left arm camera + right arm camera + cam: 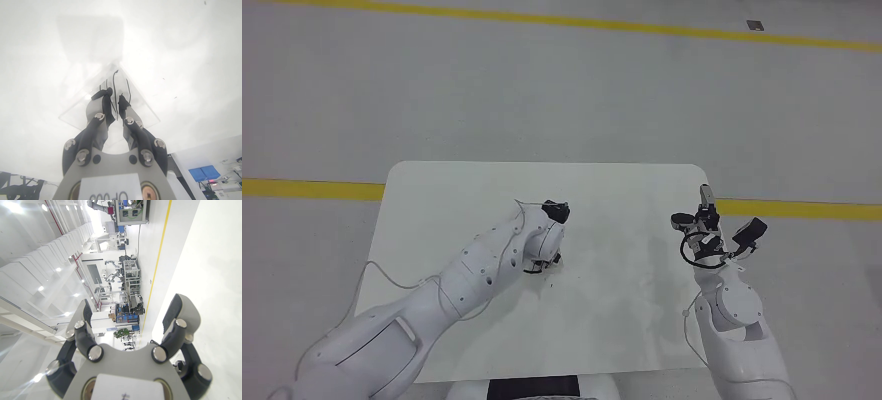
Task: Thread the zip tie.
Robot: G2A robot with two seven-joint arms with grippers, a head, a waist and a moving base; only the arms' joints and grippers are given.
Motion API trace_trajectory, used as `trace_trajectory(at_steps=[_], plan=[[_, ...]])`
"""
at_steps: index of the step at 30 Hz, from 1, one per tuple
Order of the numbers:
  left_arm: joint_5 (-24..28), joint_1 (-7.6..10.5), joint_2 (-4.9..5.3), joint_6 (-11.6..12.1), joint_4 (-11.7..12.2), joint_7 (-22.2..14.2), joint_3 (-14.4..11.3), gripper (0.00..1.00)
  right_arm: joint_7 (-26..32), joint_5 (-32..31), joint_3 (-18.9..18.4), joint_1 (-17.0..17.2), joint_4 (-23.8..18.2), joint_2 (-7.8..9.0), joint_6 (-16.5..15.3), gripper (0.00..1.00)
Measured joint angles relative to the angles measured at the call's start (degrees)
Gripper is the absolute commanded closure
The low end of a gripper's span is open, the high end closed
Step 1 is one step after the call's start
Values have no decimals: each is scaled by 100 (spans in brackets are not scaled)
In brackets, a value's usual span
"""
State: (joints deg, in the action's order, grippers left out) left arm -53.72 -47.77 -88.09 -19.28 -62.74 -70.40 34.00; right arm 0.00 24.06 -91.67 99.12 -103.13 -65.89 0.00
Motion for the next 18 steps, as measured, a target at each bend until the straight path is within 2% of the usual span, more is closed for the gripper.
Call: trace_trajectory(at_steps=[8,18], plan=[[71,36,-22,50,94,70,-18,89,0,0,0,0,0,0,0,0],[8,22,-6,19,-13,53,-31,89,0,0,0,0,0,0,0,0]])
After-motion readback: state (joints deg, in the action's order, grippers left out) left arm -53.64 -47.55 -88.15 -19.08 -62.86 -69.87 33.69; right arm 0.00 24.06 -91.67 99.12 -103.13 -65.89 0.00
